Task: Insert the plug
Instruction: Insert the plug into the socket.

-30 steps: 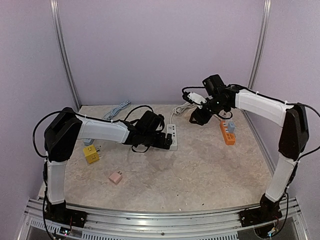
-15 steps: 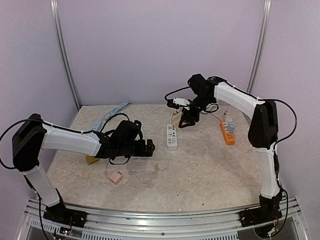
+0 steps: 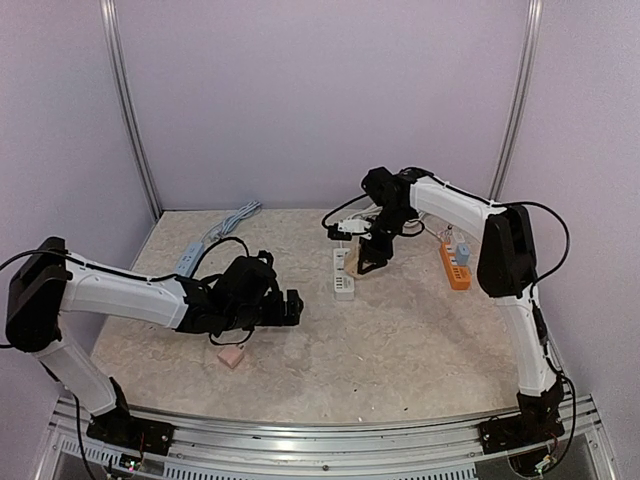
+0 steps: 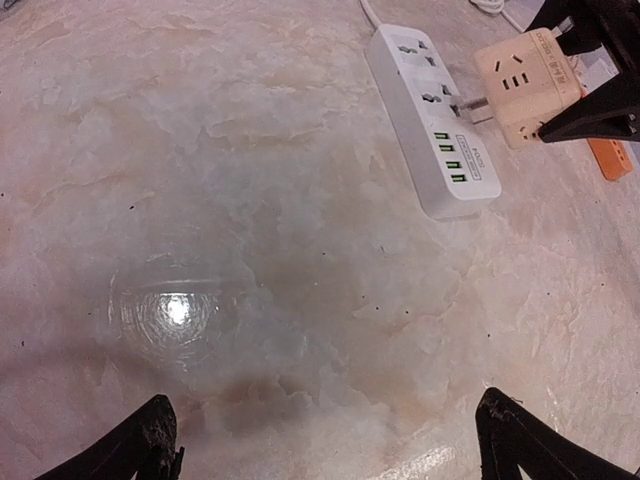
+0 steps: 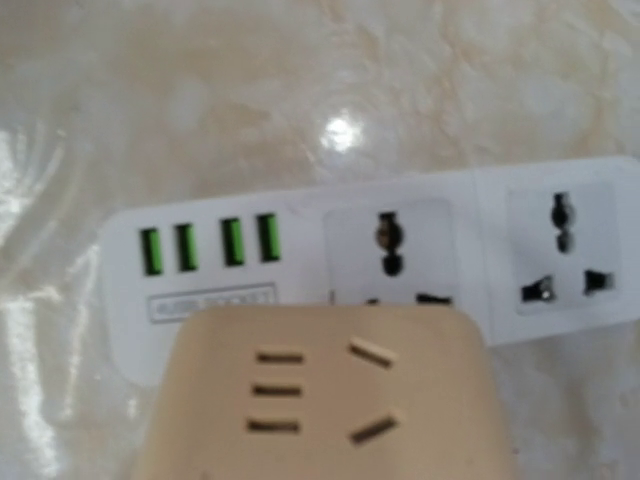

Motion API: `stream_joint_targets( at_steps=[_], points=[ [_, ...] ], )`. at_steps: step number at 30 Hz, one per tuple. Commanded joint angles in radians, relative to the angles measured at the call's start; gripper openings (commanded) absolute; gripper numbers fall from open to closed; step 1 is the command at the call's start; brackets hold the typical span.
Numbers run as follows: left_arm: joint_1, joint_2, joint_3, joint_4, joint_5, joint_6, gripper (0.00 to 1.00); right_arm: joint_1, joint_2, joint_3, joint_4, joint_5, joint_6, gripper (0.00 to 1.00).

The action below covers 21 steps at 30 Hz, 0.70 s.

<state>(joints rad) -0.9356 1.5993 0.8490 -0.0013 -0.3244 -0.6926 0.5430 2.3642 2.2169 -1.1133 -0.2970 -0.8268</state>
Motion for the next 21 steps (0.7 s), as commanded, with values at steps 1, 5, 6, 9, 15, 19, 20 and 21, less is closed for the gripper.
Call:
stream_joint_targets(
  at_steps=[1, 5, 6, 9, 15, 19, 20, 21],
  points=[
    [-0.012, 0.004, 0.004, -0.036, -0.025, -0.016, 0.99, 0.042, -0.002, 0.036, 0.034, 0.107, -0.024, 0.00],
    [-0.018, 0.007, 0.015, -0.047, -0.031, -0.015, 0.99, 0.070, 0.009, 0.040, 0.039, 0.193, -0.064, 0.00],
    [-0.020, 0.006, 0.017, -0.049, -0.031, -0.015, 0.99, 0.076, 0.012, 0.044, 0.040, 0.212, -0.071, 0.00],
    [-0.027, -0.002, 0.027, -0.063, -0.033, -0.016, 0.99, 0.083, 0.018, 0.057, 0.042, 0.226, -0.090, 0.00],
    [-0.046, -0.013, 0.034, -0.087, -0.047, -0.022, 0.99, 0.082, 0.026, 0.060, 0.066, 0.268, -0.104, 0.00],
    [-0.054, -0.021, 0.032, -0.102, -0.059, -0.029, 0.99, 0.082, 0.037, 0.053, 0.055, 0.289, -0.115, 0.00],
    [-0.055, -0.025, 0.034, -0.110, -0.060, -0.031, 0.99, 0.083, 0.037, 0.049, 0.050, 0.289, -0.120, 0.00],
    [-0.057, -0.028, 0.035, -0.118, -0.060, -0.034, 0.99, 0.082, 0.037, 0.047, 0.048, 0.285, -0.122, 0.00]
  ],
)
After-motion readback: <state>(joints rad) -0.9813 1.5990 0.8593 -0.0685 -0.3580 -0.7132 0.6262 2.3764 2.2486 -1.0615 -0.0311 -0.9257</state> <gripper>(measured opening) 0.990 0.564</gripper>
